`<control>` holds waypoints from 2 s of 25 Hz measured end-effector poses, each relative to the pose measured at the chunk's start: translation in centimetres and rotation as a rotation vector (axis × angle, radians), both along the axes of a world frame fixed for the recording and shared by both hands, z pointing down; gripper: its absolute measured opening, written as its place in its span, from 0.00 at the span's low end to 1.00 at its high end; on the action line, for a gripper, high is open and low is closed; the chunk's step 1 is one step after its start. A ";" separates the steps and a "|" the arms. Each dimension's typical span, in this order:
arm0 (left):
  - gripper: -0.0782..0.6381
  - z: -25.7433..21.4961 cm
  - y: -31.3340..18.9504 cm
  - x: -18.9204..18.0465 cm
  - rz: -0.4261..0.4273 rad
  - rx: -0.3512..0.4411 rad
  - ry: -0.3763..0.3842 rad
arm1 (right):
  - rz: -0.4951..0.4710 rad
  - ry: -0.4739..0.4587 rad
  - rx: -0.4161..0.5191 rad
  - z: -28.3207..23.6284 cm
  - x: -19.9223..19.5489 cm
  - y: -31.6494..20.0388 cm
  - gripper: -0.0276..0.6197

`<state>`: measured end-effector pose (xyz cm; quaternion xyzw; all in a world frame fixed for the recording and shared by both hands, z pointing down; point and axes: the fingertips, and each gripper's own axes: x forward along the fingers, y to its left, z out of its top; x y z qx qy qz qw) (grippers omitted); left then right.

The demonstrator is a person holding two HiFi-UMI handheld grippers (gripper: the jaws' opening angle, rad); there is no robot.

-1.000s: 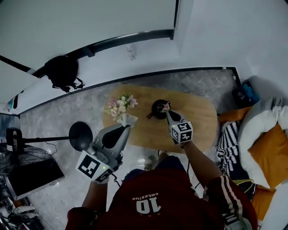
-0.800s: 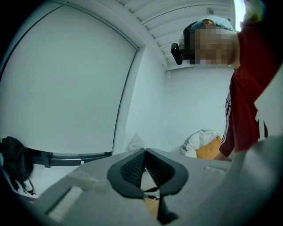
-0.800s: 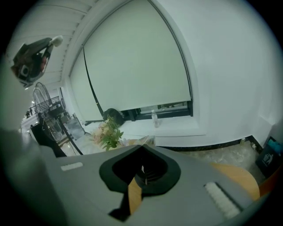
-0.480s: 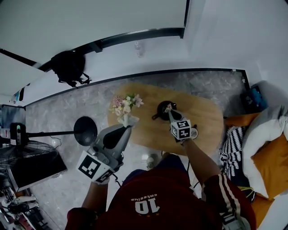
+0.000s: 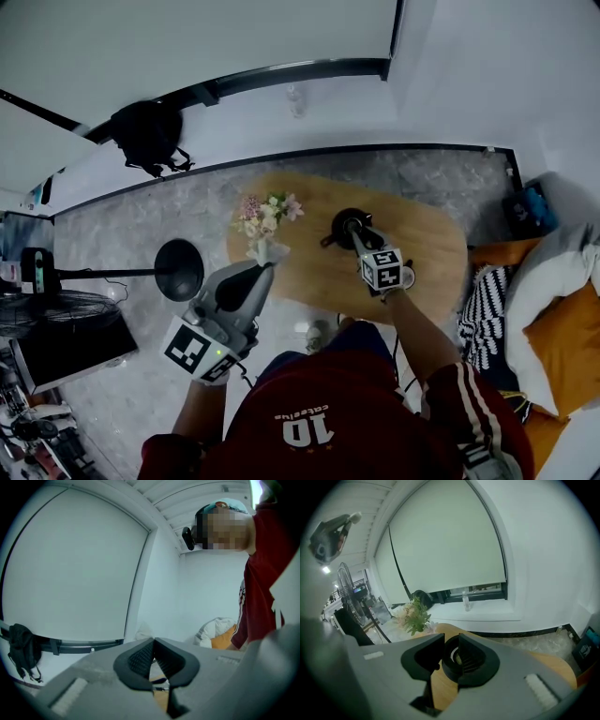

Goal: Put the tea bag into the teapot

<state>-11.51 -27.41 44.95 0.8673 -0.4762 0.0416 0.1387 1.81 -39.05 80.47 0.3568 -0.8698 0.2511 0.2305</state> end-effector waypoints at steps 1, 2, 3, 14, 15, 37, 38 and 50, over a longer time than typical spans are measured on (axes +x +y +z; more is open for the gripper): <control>0.11 0.0 0.2 -0.1 0.001 0.002 0.001 | 0.002 -0.006 0.002 -0.3 -0.1 0.2 0.17; 0.11 -0.1 0.4 -0.2 0.003 0.005 0.000 | 0.005 -0.011 0.004 -0.6 -0.1 0.3 0.17; 0.11 -0.2 0.6 -0.2 0.006 0.010 -0.001 | 0.009 -0.016 0.007 -1.0 0.0 0.5 0.17; 0.11 -2.9 3.8 -0.7 0.044 0.101 0.045 | 0.031 -0.102 0.139 -10.2 0.1 4.2 0.17; 0.11 -3.2 4.2 -0.6 0.049 0.112 0.048 | 0.031 -0.108 0.160 -11.4 0.3 4.6 0.17; 0.11 -6.7 15.6 -2.7 0.102 0.245 0.067 | 0.096 -0.247 0.562 -36.6 1.7 21.1 0.17; 0.11 -6.9 16.0 -2.7 0.101 0.250 0.065 | 0.100 -0.251 0.581 -37.7 1.8 21.9 0.17; 0.11 -8.1 17.6 -2.0 0.132 0.264 0.088 | 0.170 -0.310 0.676 -44.9 2.9 28.4 0.16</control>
